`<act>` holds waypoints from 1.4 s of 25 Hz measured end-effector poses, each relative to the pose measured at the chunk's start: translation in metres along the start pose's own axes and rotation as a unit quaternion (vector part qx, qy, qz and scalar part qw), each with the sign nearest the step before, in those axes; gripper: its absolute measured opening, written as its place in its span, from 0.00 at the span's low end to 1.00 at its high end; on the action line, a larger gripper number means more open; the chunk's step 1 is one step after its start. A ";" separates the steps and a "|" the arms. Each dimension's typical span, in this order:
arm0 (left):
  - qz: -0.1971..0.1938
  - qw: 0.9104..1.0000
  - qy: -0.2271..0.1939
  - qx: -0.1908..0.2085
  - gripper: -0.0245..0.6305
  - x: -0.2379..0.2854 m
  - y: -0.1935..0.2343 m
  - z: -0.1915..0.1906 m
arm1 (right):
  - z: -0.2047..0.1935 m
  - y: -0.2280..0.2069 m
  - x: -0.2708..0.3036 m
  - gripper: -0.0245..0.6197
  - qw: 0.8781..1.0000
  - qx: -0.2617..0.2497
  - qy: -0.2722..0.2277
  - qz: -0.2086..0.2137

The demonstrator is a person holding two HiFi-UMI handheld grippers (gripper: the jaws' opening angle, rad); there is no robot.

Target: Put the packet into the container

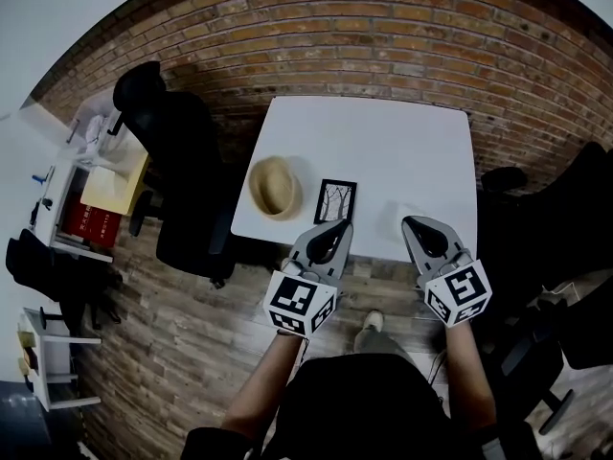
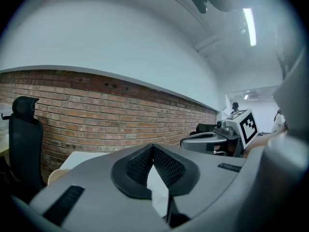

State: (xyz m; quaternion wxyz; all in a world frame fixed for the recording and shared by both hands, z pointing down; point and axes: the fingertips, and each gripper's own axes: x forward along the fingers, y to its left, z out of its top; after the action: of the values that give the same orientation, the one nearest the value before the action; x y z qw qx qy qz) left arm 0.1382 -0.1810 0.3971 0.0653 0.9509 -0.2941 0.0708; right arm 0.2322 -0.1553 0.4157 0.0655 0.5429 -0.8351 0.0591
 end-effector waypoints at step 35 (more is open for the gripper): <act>-0.202 0.978 0.042 0.021 0.05 0.121 0.033 -0.014 | -0.114 -0.066 0.028 0.06 0.960 0.088 0.174 -0.202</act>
State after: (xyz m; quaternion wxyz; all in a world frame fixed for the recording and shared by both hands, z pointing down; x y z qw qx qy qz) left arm 0.2169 -0.2728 0.4348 0.0706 0.9880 -0.0911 0.1025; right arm 0.2860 -0.1875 0.5343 0.1726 0.6850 -0.6753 0.2119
